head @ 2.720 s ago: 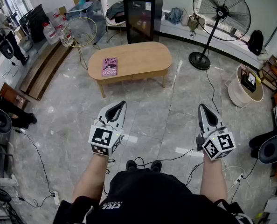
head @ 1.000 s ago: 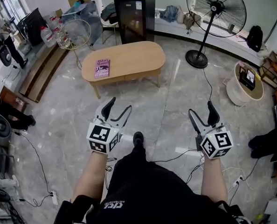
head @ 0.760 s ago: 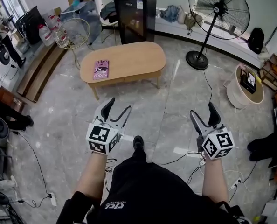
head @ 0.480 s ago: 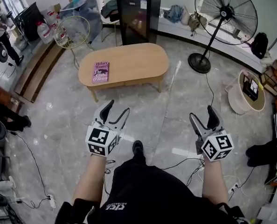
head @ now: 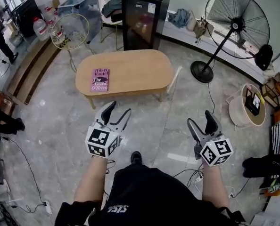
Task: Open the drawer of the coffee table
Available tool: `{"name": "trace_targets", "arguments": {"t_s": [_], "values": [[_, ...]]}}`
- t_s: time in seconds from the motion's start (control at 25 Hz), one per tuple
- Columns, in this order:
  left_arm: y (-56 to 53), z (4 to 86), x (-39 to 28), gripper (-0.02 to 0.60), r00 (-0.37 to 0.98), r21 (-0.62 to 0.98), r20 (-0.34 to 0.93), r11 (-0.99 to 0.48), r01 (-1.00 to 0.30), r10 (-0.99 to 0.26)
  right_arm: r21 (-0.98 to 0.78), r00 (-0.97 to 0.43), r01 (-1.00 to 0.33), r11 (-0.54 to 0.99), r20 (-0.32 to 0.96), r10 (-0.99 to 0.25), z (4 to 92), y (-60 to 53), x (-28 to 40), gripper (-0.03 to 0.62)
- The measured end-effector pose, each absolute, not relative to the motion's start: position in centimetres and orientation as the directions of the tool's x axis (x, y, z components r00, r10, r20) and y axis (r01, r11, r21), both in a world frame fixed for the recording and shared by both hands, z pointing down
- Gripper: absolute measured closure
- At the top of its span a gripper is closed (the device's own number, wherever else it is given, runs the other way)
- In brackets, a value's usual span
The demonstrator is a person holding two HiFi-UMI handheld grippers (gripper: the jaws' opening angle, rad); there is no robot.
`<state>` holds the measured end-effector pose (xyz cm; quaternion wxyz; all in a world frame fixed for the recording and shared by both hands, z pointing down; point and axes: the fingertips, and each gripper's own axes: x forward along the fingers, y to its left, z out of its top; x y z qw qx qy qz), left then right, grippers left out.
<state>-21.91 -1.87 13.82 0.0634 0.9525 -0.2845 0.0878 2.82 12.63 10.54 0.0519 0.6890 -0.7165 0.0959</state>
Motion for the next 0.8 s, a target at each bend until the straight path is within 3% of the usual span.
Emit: {"name": "trace_targets", "arguments": {"t_s": [0.48, 0.8], "values": [[-8.1, 11.6, -21.7, 0.356, 0.827, 0.074, 0.150, -0.827, -0.557, -0.543, -0.078, -0.108, -0.992, 0.094, 0.191, -0.976, 9.6, 4.7, 2.4, 0.229], [-13.4, 13.5, -17.7, 0.374, 0.790, 0.068, 0.210, -0.797, -0.600, -0.576, -0.064, -0.207, -0.978, 0.199, 0.187, -0.960, 10.9, -3.3, 7.0, 0.234]]}}
